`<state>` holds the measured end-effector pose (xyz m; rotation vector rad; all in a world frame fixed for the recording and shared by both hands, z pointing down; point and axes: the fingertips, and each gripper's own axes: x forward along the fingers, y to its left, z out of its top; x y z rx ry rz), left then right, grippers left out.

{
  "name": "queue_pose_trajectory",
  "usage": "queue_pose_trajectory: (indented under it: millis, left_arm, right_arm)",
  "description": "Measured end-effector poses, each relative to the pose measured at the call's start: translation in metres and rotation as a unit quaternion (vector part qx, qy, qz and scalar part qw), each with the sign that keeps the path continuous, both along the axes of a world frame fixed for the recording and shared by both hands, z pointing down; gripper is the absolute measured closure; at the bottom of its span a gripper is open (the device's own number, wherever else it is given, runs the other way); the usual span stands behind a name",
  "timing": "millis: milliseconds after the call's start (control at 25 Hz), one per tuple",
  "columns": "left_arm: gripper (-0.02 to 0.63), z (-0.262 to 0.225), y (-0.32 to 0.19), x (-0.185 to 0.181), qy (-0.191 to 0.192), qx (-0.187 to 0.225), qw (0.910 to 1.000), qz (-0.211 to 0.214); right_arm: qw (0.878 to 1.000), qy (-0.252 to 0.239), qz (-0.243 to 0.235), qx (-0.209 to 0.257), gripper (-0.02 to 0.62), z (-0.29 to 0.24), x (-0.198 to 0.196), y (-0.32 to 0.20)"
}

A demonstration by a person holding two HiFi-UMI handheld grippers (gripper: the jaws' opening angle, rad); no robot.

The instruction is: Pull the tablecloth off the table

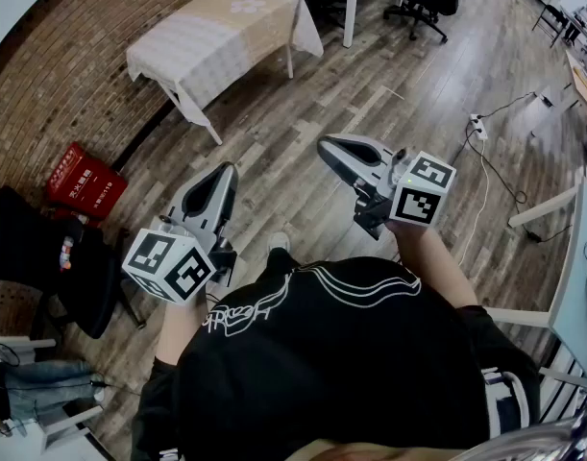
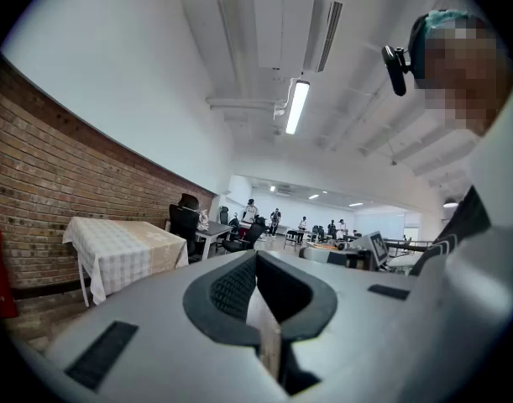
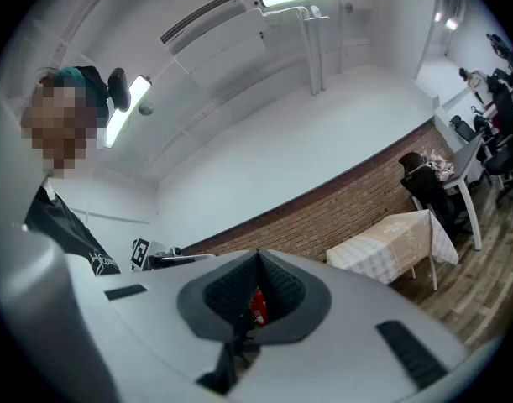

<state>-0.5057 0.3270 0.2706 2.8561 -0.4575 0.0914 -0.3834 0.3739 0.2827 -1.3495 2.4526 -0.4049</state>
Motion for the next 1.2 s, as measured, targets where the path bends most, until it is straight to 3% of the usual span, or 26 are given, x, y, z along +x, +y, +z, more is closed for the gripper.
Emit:
queue_pose_trajectory:
  millis: [280,600,1040,1200]
  left_arm:
    - [0.601,0.003,-0.003,0.001,-0.006,0.006,1.0000,0.000]
    - [0.601,0.023,-0.048,0.003,-0.023,-0.003,0.9997,-0.006]
    - [0.601,0.080,-0.184,0.031,-0.049,-0.058,0.9971,0.006]
    - [0.601,0.100,-0.238,0.039,-0.060,-0.055,0.9965,0.018]
  right_arm:
    - [1.000,-0.003,0.000,-0.004,0.600,0.005,0.003,-0.008]
    - [0.999,-0.021,-0.012,-0.034,0.600,0.033,0.002,-0.060]
    - [0.993,-0.054,-0.030,-0.100,0.598,0.091,0.014,-0.188]
    - [0.990,-0.049,-0.026,-0.126,0.598,0.107,0.021,-0.240]
